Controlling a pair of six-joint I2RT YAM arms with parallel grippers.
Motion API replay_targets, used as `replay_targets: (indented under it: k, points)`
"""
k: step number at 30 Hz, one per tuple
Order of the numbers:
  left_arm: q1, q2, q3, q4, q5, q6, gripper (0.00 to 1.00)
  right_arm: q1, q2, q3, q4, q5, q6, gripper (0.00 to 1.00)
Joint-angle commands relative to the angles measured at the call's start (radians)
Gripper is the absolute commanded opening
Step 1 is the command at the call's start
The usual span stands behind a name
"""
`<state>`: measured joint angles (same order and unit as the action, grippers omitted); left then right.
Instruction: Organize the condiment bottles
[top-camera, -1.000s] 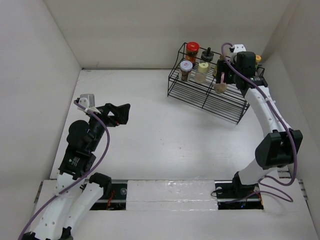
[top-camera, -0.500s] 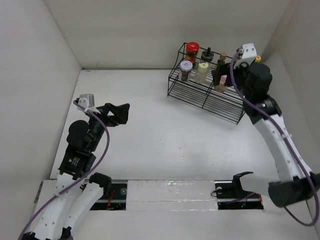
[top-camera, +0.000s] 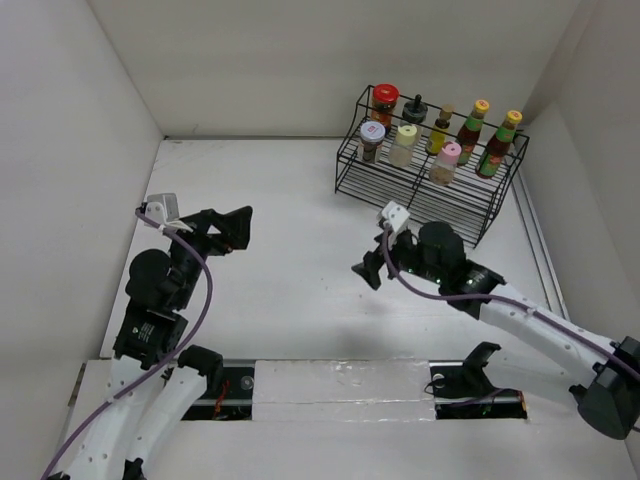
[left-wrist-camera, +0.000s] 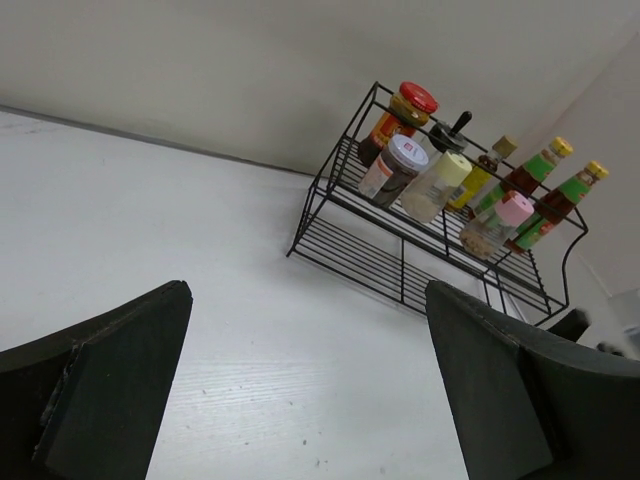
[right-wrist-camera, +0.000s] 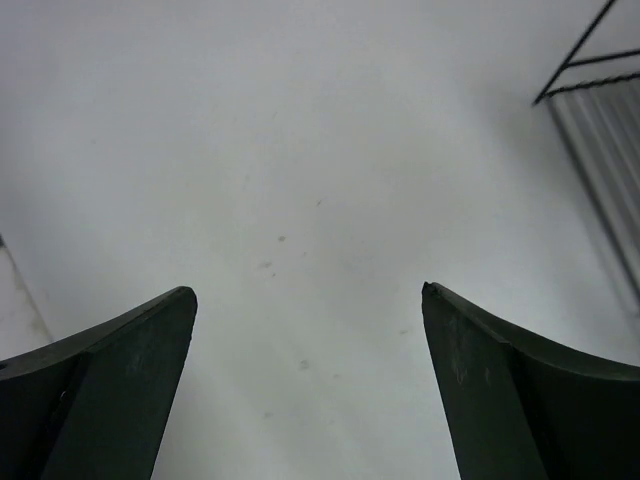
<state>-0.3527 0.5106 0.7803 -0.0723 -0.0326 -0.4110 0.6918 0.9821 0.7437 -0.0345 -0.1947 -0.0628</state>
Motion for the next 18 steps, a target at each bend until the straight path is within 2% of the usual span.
replay_targets:
  k: [1,6,10,14,18]
  points:
    - [-0.005,-0.027,0.01,0.057,-0.02,-0.012,1.0,0.067,0.015,-0.056,0.177,-0.022,0.038,1.0]
    - [-0.005,-0.07,-0.003,0.068,-0.02,-0.022,1.0,0.173,0.113,-0.124,0.288,0.067,0.047,1.0]
    - [-0.005,-0.09,-0.013,0.077,-0.007,-0.022,1.0,0.193,0.258,-0.142,0.384,0.067,0.047,1.0]
    - [-0.005,-0.09,-0.013,0.059,-0.007,-0.012,1.0,0.203,0.398,-0.084,0.384,0.075,0.058,1.0]
    - [-0.005,-0.08,-0.004,0.058,0.014,-0.012,1.0,0.212,0.429,-0.05,0.398,0.046,0.058,1.0]
